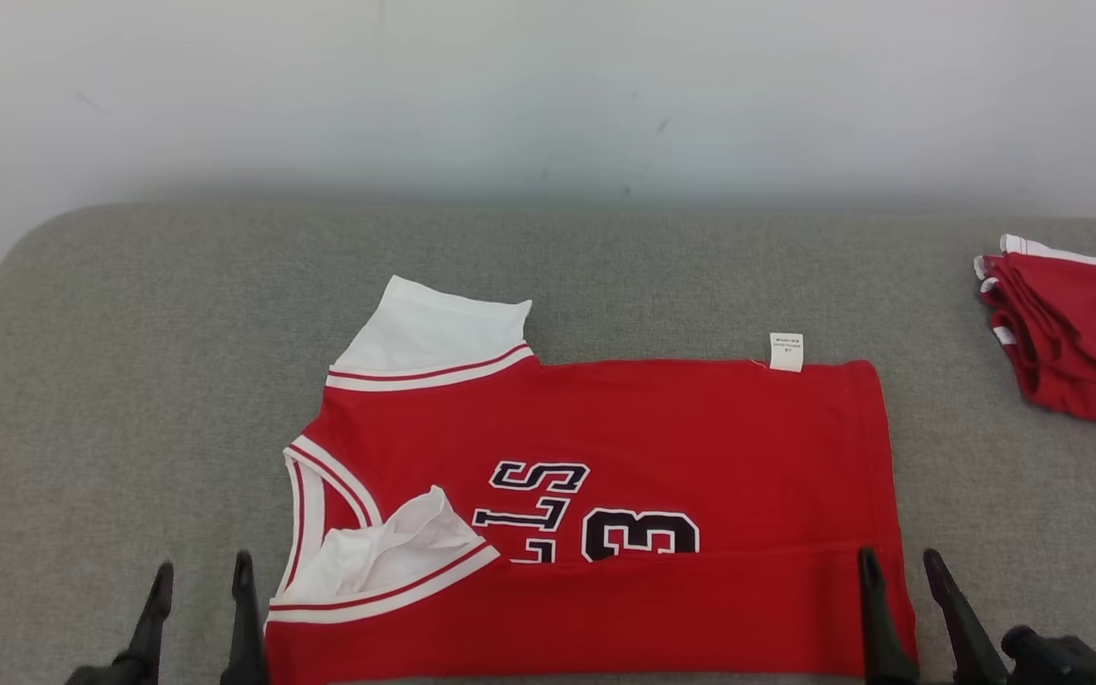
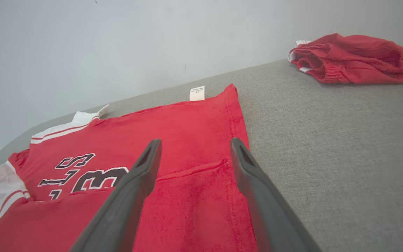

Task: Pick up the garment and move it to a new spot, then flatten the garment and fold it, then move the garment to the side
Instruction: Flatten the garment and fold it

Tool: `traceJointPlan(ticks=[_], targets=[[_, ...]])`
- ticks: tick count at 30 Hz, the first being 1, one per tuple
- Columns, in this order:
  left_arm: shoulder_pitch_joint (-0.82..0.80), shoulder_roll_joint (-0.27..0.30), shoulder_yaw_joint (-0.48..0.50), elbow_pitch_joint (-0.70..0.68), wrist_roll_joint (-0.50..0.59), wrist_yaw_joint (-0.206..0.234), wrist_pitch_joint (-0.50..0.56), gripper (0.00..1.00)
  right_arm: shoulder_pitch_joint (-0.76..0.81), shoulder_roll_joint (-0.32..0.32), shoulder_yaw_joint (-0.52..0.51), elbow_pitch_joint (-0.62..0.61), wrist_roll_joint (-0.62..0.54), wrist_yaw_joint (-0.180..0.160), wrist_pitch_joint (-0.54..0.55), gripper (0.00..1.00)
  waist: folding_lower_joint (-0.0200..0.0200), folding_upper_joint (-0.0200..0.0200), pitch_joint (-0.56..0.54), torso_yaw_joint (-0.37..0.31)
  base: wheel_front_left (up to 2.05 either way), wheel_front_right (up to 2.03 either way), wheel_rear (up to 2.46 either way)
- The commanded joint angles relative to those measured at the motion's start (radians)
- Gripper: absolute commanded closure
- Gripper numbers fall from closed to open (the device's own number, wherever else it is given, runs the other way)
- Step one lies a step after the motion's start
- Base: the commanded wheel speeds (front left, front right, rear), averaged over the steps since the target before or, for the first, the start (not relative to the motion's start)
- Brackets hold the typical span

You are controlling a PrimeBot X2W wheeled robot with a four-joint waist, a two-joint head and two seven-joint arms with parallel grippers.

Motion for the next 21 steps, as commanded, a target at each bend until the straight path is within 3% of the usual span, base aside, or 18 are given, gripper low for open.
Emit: traceJointPlan(ticks=[1, 8, 15, 21], targets=[[-0.065, 0.006, -0.002, 0.012, 0.009, -0.011, -0.002, 0.00, -0.046, 0.008, 0.007, -0.004, -0.019, -0.002, -0.002, 0.00, 0.0001, 0.0001, 0.041, -0.032, 0.00, 0.00, 0.00], [-0.343, 0.099, -0.068, 0.142, -0.022, -0.030, 0.062, 0.00, -0.227, 0.014, 0.042, 0.069, -0.060, -0.002, -0.002, 0.00, 0.0001, 0.0001, 0.153, -0.101, 0.00, 0.00, 0.00], [-0.645, 0.232, -0.167, 0.277, -0.185, -0.031, 0.248, 0.00, -0.492, 0.021, 0.099, 0.196, -0.080, -0.002, -0.002, 0.00, 0.0001, 0.0001, 0.280, -0.183, 0.00, 0.00, 0.00], [-0.813, 0.330, -0.207, 0.356, -0.298, -0.031, 0.339, 0.00, -0.666, 0.035, 0.155, 0.270, -0.059, -0.002, -0.002, 0.00, 0.0001, 0.0001, 0.356, -0.254, 0.00, 0.00, 0.00]])
